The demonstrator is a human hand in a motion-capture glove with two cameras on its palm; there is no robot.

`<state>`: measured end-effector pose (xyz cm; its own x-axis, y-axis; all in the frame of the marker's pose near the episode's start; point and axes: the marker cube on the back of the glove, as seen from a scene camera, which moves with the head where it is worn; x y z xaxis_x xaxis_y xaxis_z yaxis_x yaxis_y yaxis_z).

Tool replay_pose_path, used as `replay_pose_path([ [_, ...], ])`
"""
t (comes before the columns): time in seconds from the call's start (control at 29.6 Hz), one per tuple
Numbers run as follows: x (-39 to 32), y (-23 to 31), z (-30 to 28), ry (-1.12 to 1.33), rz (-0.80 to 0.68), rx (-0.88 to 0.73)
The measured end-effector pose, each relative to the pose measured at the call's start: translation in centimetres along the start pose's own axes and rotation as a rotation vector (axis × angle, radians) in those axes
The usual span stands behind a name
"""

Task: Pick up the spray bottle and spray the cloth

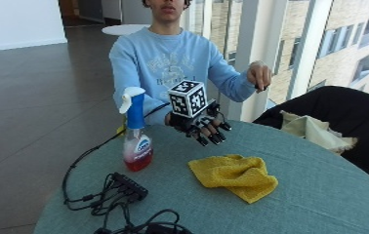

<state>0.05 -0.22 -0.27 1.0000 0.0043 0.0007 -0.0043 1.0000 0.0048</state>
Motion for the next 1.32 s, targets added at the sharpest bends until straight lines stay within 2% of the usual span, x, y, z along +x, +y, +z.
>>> replay_pose_path([
  [0.91,0.0,-0.7,-0.8,0.027,0.018,-0.024],
  [1.32,-0.2,6.4,-4.1,-0.031,-0.008,0.098],
])
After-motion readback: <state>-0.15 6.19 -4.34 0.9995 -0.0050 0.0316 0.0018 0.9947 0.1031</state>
